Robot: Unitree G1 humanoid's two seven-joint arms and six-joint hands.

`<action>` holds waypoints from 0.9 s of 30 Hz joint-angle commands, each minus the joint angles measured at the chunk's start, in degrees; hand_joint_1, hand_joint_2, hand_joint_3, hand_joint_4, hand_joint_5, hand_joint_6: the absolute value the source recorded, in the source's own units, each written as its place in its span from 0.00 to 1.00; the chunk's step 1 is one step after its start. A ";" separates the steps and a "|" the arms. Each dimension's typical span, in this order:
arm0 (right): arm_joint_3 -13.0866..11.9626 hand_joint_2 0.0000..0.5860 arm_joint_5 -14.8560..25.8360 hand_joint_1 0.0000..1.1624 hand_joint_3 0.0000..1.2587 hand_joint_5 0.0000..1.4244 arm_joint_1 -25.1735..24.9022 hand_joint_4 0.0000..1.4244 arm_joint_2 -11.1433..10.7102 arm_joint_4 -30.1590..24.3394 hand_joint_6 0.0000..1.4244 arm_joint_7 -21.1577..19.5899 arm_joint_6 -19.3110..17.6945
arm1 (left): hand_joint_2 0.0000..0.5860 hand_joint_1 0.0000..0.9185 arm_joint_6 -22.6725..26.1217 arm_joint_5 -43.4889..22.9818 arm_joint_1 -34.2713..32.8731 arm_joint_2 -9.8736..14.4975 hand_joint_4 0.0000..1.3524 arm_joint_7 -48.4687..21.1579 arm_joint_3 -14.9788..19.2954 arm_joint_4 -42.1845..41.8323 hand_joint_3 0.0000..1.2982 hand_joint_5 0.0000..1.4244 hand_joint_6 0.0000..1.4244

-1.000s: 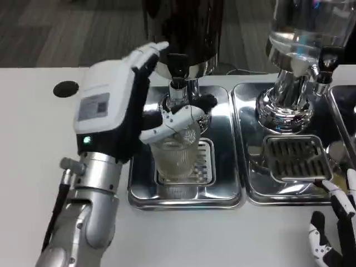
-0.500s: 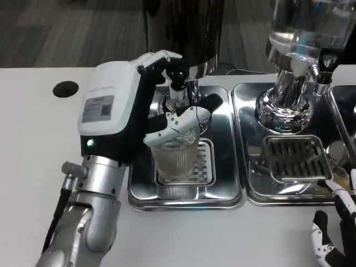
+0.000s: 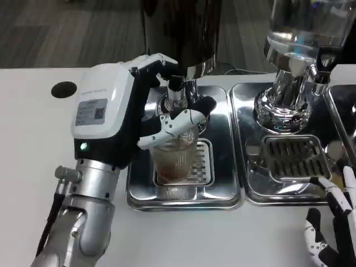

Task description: Grasp the cup under the faucet to collect the drink, then remove the cup.

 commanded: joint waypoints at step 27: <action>0.08 0.94 -1.00 0.37 0.21 0.00 0.72 0.01 0.75 -0.04 0.09 -1.02 -0.65 | 0.17 0.01 -0.74 1.10 4.31 0.16 0.39 0.42 0.07 0.35 0.48 0.41 0.37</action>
